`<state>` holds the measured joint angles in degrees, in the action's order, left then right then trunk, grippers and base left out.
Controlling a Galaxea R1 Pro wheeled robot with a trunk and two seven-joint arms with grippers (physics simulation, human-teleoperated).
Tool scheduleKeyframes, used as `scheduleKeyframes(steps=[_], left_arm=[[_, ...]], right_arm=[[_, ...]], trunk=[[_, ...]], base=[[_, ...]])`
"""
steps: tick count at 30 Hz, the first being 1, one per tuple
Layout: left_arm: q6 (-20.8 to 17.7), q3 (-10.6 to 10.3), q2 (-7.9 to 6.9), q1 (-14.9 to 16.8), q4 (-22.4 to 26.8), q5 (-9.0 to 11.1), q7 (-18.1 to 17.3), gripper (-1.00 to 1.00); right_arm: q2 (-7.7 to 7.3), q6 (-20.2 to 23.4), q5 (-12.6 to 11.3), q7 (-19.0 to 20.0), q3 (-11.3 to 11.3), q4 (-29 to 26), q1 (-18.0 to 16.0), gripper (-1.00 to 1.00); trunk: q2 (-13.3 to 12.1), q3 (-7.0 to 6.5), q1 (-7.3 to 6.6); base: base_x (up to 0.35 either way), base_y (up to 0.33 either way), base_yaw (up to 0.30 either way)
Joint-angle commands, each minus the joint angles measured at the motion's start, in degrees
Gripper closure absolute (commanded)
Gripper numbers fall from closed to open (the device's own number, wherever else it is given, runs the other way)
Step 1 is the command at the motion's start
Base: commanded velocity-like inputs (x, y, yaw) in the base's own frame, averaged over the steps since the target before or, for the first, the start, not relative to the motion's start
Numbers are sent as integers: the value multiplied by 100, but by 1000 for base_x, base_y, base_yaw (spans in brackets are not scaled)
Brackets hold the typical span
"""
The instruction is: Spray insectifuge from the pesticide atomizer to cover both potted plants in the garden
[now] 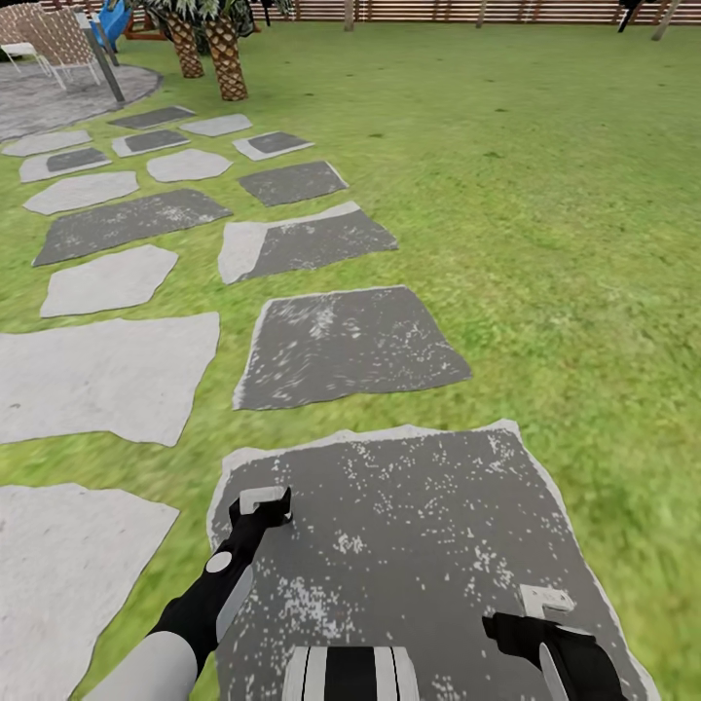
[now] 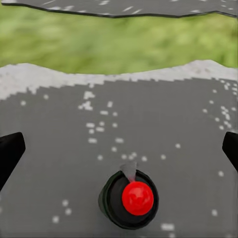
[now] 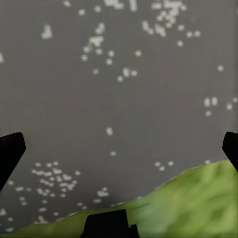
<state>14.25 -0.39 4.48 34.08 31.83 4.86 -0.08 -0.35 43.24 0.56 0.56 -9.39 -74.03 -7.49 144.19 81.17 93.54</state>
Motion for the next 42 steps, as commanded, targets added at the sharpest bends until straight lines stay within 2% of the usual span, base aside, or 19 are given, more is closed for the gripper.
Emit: scheduleKeyframes(steps=[1,3,8,14,19,23,26,42], left_arm=[[17,-5,1,2,-5,50,-1,-100],[17,-5,1,2,-8,50,-1,-100],[17,-5,1,2,-10,50,-1,-100],[17,-5,1,2,-10,50,-1,-100],[17,-5,2,2,-10,50,-1,-100],[16,-5,8,2,-10,50,-1,-100],[17,-11,9,2,-10,50,-1,-100],[17,-5,9,3,-10,50,-1,-100]], right_arm=[[0,29,6,6,-1,-6,-3,-100],[0,29,6,6,-1,-6,-4,-100],[0,28,6,6,-1,-6,-4,-100],[0,27,6,6,-1,-6,-4,-100],[0,27,6,6,-1,-6,-4,-100],[0,29,6,6,-1,-6,-5,-100],[0,28,6,6,-1,-6,-4,-100],[0,29,6,6,-1,-6,-2,-100]], trunk=[[1,6,-1],[1,9,-1],[8,121,12],[8,121,12],[15,232,25],[15,232,25],[19,299,32],[19,299,32]], base=[[0,0,0],[0,0,0],[0,0,0],[0,0,0],[0,0,0],[0,0,0],[0,0,0],[0,-34,0]])
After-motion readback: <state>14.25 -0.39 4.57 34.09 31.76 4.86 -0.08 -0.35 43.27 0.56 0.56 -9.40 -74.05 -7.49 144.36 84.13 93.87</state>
